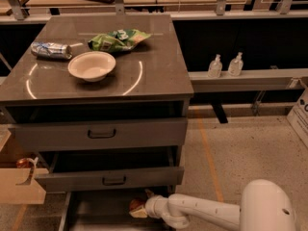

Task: Place apple into bottom drawer

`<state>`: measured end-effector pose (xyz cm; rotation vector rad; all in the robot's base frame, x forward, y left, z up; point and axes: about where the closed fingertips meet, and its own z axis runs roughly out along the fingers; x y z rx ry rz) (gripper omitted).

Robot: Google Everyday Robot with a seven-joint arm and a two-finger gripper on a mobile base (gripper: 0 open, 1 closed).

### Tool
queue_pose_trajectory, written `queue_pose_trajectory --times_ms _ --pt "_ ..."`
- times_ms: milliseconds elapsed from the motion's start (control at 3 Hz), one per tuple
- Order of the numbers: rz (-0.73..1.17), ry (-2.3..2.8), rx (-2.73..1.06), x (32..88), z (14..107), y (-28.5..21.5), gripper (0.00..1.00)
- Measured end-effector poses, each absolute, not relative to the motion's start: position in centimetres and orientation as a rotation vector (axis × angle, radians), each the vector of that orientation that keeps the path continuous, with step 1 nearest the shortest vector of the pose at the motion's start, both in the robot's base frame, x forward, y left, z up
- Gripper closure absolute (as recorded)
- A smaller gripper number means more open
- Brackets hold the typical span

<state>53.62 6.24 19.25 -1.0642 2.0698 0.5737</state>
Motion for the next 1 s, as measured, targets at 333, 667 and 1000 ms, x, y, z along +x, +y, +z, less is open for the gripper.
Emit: queue_pose_trajectory --times_ms 333,667,1000 --pt "0.558 2.055 -1.04 54.6 19.8 5.9 0.0" --pt "0.615 2.028 -0.98 53.7 22.7 5.2 0.0" --pt "0.711 2.012 -0.901 50.7 25.6 3.7 0.0"
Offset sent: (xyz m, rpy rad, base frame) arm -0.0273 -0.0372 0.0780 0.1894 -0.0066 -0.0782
